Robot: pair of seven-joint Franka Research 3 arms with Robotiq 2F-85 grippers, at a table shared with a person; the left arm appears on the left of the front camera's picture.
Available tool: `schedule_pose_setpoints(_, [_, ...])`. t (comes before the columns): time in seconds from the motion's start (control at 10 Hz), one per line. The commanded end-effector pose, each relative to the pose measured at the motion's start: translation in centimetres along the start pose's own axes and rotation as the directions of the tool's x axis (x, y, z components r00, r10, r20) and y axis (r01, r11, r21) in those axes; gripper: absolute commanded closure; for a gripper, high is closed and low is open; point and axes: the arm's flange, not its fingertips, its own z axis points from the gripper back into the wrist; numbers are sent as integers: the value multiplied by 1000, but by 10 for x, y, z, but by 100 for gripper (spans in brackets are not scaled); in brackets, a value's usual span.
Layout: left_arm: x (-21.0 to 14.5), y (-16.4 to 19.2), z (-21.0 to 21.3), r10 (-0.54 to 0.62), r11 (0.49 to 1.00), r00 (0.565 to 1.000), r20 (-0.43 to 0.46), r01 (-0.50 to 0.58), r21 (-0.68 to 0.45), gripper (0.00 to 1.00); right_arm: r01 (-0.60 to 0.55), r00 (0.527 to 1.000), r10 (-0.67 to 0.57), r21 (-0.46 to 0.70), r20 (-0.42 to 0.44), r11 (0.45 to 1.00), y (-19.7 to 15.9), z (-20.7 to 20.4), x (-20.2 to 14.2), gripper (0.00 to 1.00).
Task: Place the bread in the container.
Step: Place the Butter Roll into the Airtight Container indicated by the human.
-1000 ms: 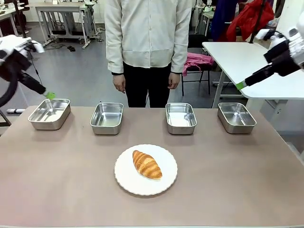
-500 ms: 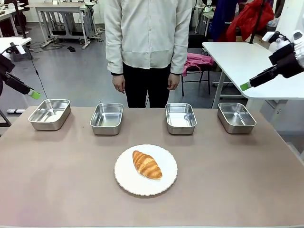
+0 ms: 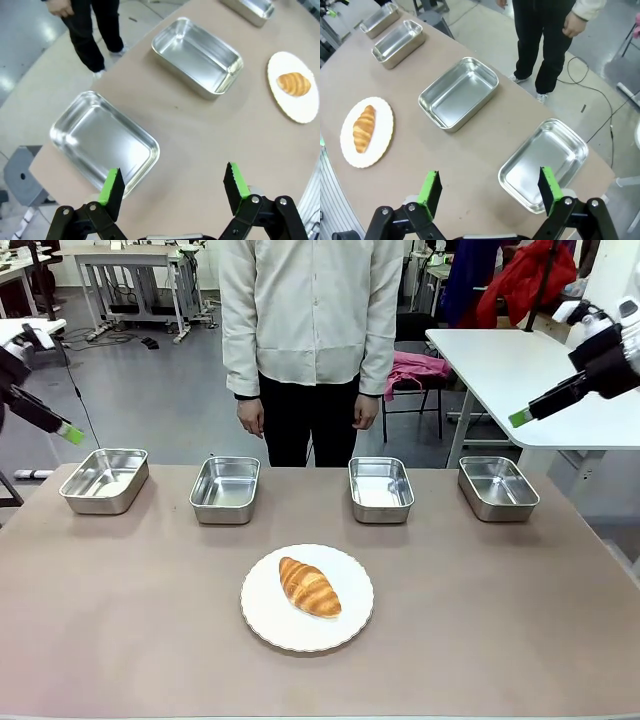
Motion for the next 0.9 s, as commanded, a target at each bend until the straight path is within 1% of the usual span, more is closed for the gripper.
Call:
schedule_pose_setpoints(0.0, [-8,12,47,-3,998,994,108,10,-66,0,-33,995,30,36,95,999,-29,28,-2,0])
schedule_pose_setpoints(0.3, [-28,27,93,42,997,975,219,-25,-77,0,-28,982,14,72,190,997,-59,58,-12,0])
schedule_pose_setpoints(0.4, [-35,29,106,62,996,962,267,-44,-74,0,-28,977,10,81,215,996,-64,66,-16,0])
schedule_pose_setpoints(0.5, [-38,29,112,69,996,954,292,-49,-76,0,-25,973,6,78,230,997,-68,71,-17,0])
schedule_pose_setpoints(0.6, [-39,30,115,76,996,949,306,-56,-74,0,-24,970,5,78,242,997,-71,75,-18,0])
schedule_pose_setpoints(0.8, [-38,27,115,86,995,948,307,-67,-71,0,-28,967,6,84,256,996,-71,77,-17,0])
